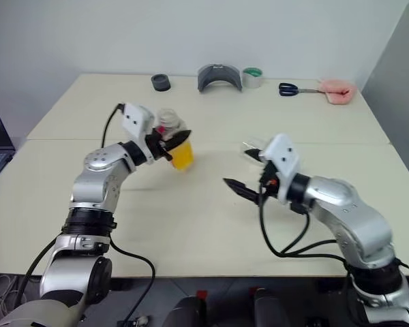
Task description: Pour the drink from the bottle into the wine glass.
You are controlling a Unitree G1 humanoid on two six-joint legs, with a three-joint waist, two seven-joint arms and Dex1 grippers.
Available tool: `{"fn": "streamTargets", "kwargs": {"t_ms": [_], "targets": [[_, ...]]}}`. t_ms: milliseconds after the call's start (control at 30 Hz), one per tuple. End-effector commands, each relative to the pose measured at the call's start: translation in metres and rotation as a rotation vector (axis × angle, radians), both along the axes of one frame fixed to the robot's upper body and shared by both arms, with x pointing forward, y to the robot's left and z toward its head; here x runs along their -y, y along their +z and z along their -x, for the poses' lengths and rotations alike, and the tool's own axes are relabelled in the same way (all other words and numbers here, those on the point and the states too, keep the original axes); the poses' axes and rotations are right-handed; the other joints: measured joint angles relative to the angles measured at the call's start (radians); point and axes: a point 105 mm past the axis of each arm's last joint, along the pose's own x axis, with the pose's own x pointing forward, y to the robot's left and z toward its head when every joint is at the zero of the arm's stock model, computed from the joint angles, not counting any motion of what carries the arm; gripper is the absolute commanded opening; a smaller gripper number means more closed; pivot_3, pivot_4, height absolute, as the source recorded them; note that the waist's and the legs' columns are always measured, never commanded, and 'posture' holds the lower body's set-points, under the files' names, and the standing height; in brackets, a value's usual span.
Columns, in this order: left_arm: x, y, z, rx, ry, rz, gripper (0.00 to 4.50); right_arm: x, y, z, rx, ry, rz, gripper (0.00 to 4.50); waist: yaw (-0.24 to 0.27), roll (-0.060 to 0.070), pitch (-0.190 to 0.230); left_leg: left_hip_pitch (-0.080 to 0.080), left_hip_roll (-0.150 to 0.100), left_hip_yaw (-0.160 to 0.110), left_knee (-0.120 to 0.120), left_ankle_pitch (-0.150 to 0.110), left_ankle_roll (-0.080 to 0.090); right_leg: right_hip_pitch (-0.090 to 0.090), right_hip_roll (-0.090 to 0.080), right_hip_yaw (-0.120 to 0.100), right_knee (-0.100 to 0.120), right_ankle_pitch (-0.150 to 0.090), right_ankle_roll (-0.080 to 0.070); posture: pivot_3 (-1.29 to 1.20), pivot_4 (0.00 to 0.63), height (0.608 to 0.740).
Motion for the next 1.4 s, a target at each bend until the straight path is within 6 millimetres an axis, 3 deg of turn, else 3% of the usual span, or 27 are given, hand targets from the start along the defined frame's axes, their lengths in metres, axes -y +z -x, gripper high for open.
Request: {"fn": "streamTargets", "kwargs": {"t_ms": [33,167,400,833,867,1100,1400], "targets": [[-0.042,0.018,-0.007,0.045,0.202,0.072,1.69,-0.026,0.012,-0.013,0.075,0.009,-0.017,4.5,0.0,0.0,0.0,0.0,0.0,0.0,0.0,0.0,0.0,0.0,0.0,0.0,0.0,0.0,0.0,0.0,0.15,0.74],[-0.063,0.009,-0.008,0.015,0.279,0.097,1.69,-0.045,0.011,-0.02,0.088,0.034,-0.01,4.5,0.006,-0.001,0.0,-0.001,0.0,-0.002,0.0,0.002,-0.003,-0.001,0.0,-0.001,0.0,0.0,0.0,0.0,0.15,0.74],[-0.071,-0.005,-0.011,-0.018,0.308,0.066,1.69,-0.066,0.013,-0.029,0.106,0.044,-0.012,4.5,0.013,-0.001,0.0,-0.002,-0.001,-0.002,0.0,0.002,-0.004,-0.001,-0.001,-0.002,0.0,0.0,0.0,0.0,0.15,0.74],[-0.077,-0.023,-0.015,-0.038,0.332,0.108,1.69,-0.075,0.018,-0.029,0.128,0.044,-0.029,4.5,0.009,-0.001,0.0,0.0,-0.001,-0.001,0.0,0.002,-0.004,-0.001,-0.001,-0.002,0.002,0.0,-0.001,0.0,0.15,0.74],[-0.078,-0.023,-0.015,-0.04,0.336,0.117,2.43,-0.075,0.018,-0.029,0.128,0.043,-0.029,4.5,0.008,-0.001,0.0,0.0,-0.001,-0.001,0.0,0.002,-0.004,-0.001,-0.001,-0.002,0.002,0.0,-0.001,0.0,0.15,0.74],[-0.076,-0.028,-0.012,-0.045,0.314,0.127,4.48,-0.077,0.017,-0.027,0.132,0.049,-0.025,4.5,0.002,-0.001,0.0,0.0,-0.001,-0.002,0.0,0.002,-0.004,-0.002,-0.001,-0.002,0.003,0.0,-0.001,0.0,0.15,0.74],[-0.073,-0.044,-0.005,-0.045,0.32,0.102,4.48,-0.078,0.009,-0.026,0.135,0.054,0.0,4.5,-0.003,-0.001,0.0,0.0,0.0,-0.002,0.0,0.002,-0.004,-0.002,-0.001,-0.002,0.003,0.0,-0.001,0.0,0.15,0.74]]}}
